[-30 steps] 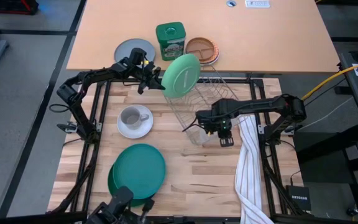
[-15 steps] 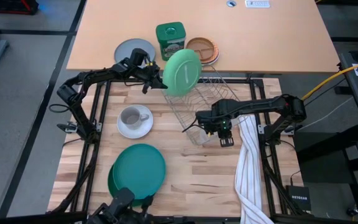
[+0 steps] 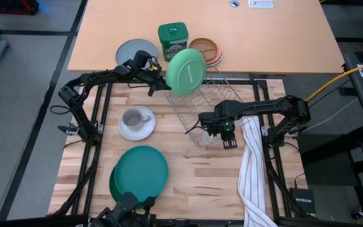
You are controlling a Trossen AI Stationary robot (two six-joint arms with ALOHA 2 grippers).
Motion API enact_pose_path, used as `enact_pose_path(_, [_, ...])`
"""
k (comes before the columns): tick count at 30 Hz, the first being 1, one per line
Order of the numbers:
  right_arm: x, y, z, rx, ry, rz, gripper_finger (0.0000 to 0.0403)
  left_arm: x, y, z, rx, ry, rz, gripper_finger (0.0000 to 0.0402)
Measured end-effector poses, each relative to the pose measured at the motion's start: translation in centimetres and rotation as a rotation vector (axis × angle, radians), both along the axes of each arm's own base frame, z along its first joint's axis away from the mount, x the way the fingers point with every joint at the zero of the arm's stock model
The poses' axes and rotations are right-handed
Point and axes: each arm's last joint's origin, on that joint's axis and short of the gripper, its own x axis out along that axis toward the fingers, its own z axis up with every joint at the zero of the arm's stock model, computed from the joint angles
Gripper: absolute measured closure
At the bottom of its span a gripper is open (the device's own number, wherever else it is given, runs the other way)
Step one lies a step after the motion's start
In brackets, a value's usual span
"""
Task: Sort dishes
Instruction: Put the light green plate into the dish rack
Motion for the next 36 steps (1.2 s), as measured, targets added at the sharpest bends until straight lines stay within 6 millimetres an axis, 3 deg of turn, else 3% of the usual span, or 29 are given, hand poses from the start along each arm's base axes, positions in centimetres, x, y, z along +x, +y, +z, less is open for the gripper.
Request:
enact_pose_path(7, [-0.5, 0.0, 0.6, 0.002, 0.06, 0.0, 0.0285, -0.1, -0.4, -0.6, 0.146, 0.052, -0.032, 0.0355])
enact_pose_path(16, [0.2, 0.0, 2.9, 0.008, -0.021, -0.003, 0.0285, 1.3, -2.0, -1.0, 0.339, 0.12, -0.098, 0.0355])
enact_pose_path(36, [0.7, 0.2, 1.7, 0.059, -0.069, -0.041, 0.0285, 1.7, -2.5, -1.0, 0.223, 0.149, -0.045, 0.0345])
